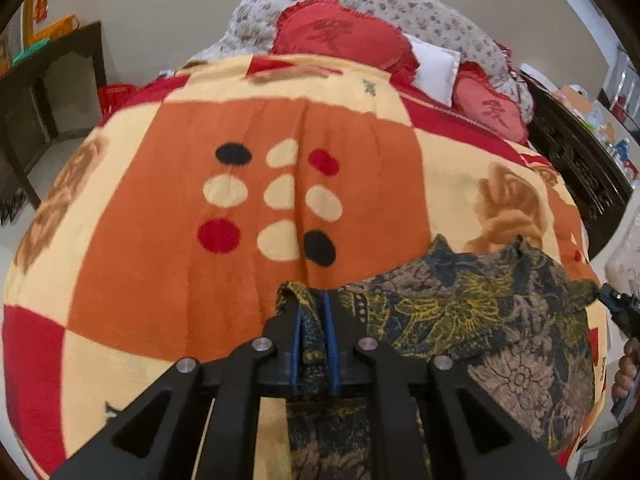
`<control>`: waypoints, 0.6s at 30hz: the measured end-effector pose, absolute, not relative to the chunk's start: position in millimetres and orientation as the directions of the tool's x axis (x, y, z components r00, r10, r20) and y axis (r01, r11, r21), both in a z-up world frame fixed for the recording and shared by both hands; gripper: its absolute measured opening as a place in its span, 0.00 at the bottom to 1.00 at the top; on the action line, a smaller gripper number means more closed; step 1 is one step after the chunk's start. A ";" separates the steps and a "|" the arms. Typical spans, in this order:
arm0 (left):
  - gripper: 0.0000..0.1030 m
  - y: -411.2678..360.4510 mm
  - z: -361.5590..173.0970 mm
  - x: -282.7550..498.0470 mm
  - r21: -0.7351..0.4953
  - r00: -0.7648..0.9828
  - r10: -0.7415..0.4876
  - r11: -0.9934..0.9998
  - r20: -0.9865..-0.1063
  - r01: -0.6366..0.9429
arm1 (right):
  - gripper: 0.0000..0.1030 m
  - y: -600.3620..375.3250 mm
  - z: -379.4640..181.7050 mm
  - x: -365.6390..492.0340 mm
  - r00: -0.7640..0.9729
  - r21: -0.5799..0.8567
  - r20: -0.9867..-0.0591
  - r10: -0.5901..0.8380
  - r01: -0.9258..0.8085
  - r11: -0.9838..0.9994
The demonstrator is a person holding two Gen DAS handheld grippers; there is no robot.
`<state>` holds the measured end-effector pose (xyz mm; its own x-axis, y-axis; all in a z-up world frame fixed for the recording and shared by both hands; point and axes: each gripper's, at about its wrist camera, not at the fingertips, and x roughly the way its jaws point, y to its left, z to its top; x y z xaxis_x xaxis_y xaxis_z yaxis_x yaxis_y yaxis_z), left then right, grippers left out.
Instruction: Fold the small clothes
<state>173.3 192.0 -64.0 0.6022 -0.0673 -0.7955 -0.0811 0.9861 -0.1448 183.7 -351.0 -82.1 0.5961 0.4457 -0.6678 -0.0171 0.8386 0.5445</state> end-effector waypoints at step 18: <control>0.41 84.0 -89.1 128.4 -0.012 0.562 -0.030 0.999 -0.827 0.035 | 0.28 -245.1 -112.8 179.2 0.498 0.127 -0.846 0.193 -0.163 0.978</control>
